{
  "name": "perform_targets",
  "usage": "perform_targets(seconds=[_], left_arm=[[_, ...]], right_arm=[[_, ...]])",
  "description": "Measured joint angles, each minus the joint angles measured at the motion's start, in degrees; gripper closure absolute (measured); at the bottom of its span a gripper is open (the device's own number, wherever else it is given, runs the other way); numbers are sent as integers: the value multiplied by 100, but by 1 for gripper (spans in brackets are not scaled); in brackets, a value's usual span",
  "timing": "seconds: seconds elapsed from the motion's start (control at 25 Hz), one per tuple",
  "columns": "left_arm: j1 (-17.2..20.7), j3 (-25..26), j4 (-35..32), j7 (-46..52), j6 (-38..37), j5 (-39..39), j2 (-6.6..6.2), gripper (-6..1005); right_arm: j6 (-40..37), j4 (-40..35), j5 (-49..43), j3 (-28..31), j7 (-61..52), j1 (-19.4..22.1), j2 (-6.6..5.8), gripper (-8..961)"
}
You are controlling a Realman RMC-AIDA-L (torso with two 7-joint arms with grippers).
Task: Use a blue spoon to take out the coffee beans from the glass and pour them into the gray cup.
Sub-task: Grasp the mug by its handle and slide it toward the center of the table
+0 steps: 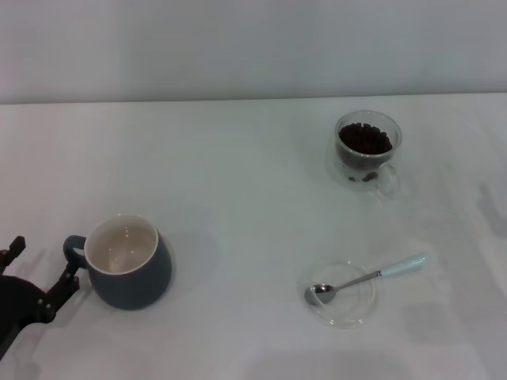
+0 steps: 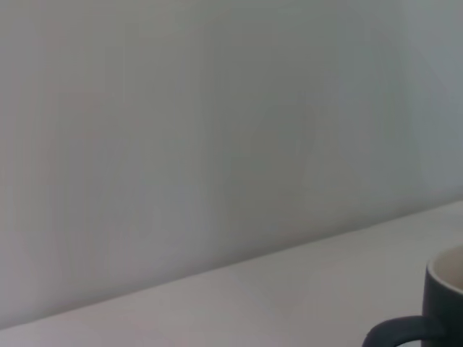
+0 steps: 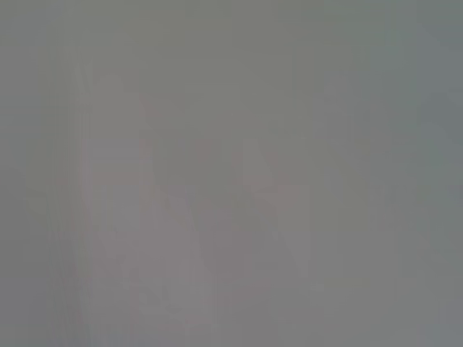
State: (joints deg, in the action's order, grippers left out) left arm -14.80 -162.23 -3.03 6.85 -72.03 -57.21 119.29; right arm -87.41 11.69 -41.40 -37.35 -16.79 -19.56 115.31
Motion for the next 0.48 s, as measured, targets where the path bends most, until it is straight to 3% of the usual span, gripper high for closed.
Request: perform_targets(seconds=[0.48], left_arm=[[-238,39,-26,0,287,-23,-1,140]], right_arm=[[16,11,1,42,0,-12,3,96]])
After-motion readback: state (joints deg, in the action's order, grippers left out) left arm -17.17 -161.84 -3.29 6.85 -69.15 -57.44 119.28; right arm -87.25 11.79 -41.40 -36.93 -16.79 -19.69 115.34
